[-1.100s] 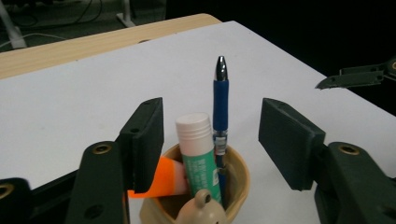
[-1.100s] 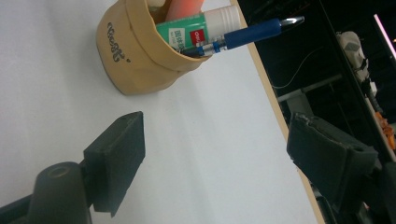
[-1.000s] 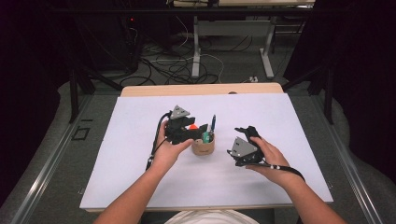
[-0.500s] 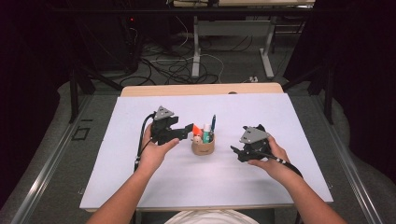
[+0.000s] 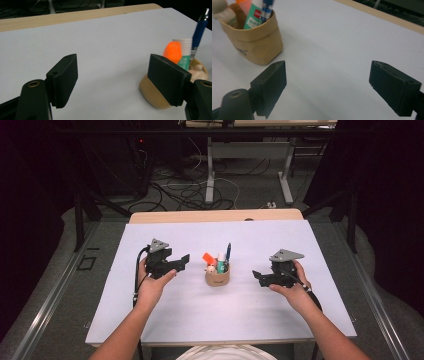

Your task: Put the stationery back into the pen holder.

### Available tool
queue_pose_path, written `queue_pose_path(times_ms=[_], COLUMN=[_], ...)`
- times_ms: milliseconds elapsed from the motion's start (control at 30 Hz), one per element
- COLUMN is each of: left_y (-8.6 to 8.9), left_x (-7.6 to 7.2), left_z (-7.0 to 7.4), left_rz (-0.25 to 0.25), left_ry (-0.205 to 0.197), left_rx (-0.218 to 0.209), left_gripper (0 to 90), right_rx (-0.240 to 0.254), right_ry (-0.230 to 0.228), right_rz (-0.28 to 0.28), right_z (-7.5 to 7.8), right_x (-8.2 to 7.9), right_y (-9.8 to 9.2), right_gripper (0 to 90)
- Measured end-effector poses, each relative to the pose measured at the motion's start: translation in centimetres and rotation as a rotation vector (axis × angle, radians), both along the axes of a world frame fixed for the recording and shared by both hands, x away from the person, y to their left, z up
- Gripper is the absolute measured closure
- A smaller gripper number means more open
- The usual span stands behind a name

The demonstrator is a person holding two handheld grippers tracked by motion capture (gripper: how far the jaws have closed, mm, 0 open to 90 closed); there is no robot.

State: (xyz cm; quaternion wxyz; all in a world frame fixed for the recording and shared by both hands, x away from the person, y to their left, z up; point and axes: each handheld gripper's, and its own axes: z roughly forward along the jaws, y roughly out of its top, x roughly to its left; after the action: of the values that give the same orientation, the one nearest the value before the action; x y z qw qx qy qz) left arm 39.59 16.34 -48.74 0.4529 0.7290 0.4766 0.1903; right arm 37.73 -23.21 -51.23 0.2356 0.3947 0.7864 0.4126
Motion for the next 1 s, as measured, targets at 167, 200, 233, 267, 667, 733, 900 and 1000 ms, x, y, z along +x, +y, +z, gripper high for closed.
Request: queue_pose_path(times_ms=[167,200,233,267,667,733,900,1000], left_y=[1.4,1.7,1.9,2.1,4.7,5.0,5.8,6.1], left_x=[0.0,0.0,0.1,0.1,0.8,0.9,1.0,1.0], left_z=[-0.4,-0.5,-0.6,-0.8,-2.6,-2.8,-3.4,-3.6], left_rz=[0.049,0.059,0.071,0.081,0.18,0.193,0.226,0.234], left_ry=[0.015,0.015,0.019,0.015,0.057,0.068,0.09,0.1], left_rx=[-0.018,-0.021,-0.027,-0.028,-0.009,-0.019,-0.044,-0.041], left_gripper=[23.3,21.6,20.0,19.5,13.5,13.3,10.6,9.6], right_rx=[0.076,0.091,0.1,0.108,0.152,0.135,0.114,0.108], right_ry=[0.066,0.082,0.088,0.093,0.126,0.115,0.114,0.117], right_rz=[-0.075,-0.094,-0.108,-0.12,-0.269,-0.277,-0.308,-0.32], right_z=[-0.5,-0.6,-0.7,-0.8,-1.5,-1.6,-1.7,-1.8], right_x=[0.6,0.7,0.8,1.0,1.9,2.0,2.2,2.3], right_y=[-1.3,-1.5,-1.8,-2.0,-4.5,-4.8,-5.3,-5.5], right_gripper=[7.2,6.7,6.2,5.6,3.2,3.3,3.3,3.3])
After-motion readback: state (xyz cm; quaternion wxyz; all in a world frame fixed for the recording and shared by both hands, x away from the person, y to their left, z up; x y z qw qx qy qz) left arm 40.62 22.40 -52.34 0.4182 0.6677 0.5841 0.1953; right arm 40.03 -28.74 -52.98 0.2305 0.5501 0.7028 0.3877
